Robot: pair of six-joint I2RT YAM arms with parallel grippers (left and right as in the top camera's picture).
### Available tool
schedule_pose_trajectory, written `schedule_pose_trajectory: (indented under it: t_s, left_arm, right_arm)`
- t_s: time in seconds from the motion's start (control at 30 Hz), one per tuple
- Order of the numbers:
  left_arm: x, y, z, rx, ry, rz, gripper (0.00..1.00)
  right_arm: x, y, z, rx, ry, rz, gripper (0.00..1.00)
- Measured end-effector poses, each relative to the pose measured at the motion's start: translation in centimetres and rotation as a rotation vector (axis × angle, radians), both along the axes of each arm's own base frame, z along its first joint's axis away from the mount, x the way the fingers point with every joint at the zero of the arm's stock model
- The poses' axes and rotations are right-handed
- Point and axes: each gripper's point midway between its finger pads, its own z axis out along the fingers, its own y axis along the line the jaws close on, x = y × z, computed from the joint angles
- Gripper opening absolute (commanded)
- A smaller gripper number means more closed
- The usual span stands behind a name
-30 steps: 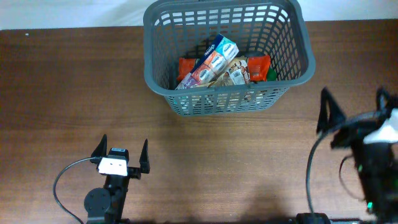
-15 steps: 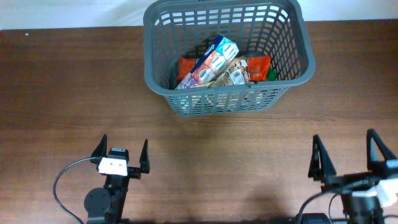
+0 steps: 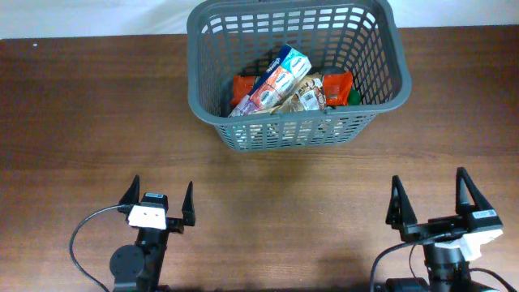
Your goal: Pack container
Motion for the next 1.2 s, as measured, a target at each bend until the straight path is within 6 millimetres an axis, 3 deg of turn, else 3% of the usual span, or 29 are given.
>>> schedule_pose_trajectory:
  t_s: [0.17, 0.4, 0.57, 1.2]
  left_arm:
    - [0.0, 0.0, 0.0, 0.0, 0.0, 0.0, 0.99]
    - [0.0, 0.0, 0.0, 0.0, 0.0, 0.0, 0.99]
    - [0.0, 0.0, 0.0, 0.0, 0.0, 0.0, 0.99]
    - [0.0, 0.0, 0.0, 0.0, 0.0, 0.0, 0.99]
  right_arm:
    - [0.8, 0.0, -1.3, -0.005, 0.016, -0.001, 0.99]
    - [2.7, 0.0, -5.6, -0.012, 0.109, -0.003, 0.99]
    - [3.8, 0.0, -7.6, -0.012, 0.102, -0.003, 0.99]
    - [5.3, -0.1, -11.9, -0.011, 0.146, -0.007, 0.99]
